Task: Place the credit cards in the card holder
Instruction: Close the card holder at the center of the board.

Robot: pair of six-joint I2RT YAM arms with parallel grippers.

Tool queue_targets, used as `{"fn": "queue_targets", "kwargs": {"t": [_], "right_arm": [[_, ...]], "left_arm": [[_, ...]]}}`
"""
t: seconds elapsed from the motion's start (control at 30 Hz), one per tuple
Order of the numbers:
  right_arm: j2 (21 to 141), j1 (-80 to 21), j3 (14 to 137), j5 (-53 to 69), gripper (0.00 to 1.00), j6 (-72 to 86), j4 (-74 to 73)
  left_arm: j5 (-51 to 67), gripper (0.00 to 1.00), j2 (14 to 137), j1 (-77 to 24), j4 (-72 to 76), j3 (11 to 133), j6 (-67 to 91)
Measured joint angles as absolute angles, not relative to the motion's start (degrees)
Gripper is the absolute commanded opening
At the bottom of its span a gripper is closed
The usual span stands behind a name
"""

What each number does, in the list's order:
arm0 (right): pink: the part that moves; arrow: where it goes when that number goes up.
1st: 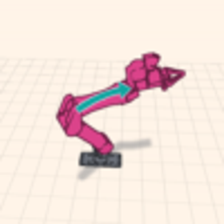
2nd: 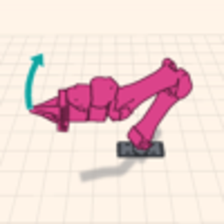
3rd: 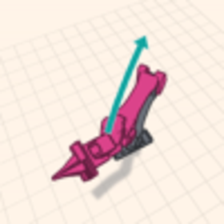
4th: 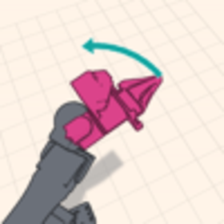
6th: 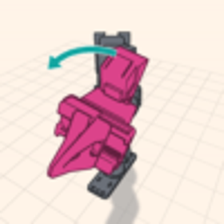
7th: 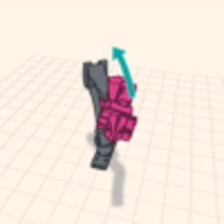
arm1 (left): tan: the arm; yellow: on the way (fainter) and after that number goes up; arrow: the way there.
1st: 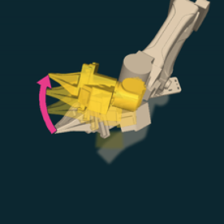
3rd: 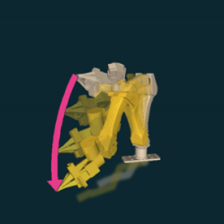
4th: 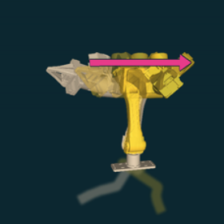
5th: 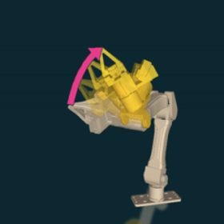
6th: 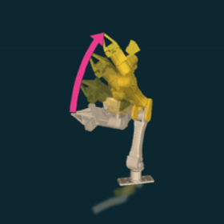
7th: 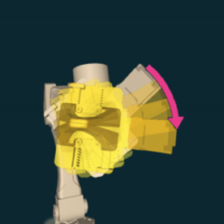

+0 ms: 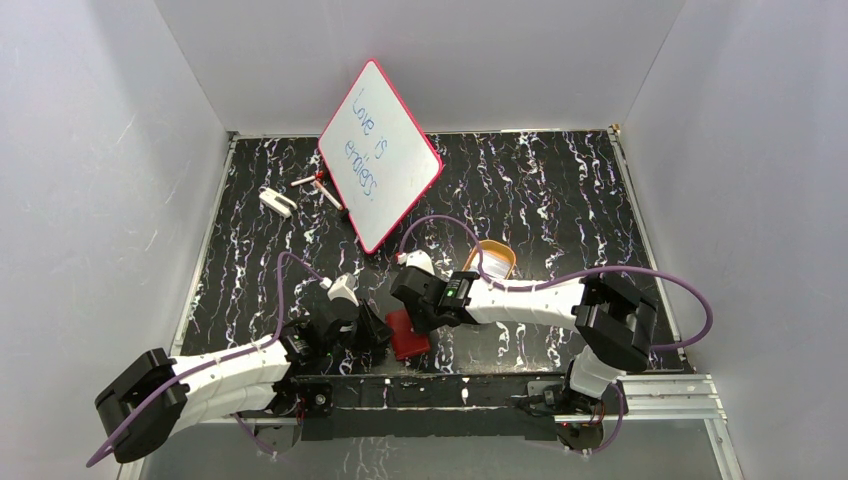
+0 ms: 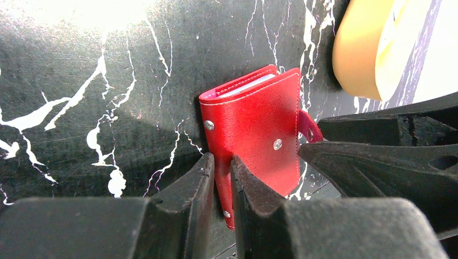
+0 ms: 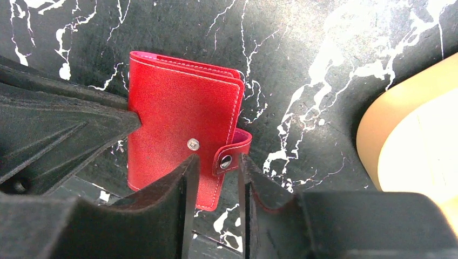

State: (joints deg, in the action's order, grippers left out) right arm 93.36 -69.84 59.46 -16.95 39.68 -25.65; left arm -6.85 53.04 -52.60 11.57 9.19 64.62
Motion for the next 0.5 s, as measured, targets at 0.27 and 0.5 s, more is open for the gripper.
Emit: {"fn": "queue_targets", "kwargs": {"t": [0.27,0.5], "right_arm": [[93.36,-70.61,60.99,-18.11,0.41,39.35,-27.29],[93.43,-70.63,62.19,-19.07,0.34,39.24,-27.92]], "left_arm": [[-6.85,0.16,53.04,-52.60,11.57,9.19,64.62],[-6.87,0.16,52.36,-52.60,11.18,9.17,64.62]]}}
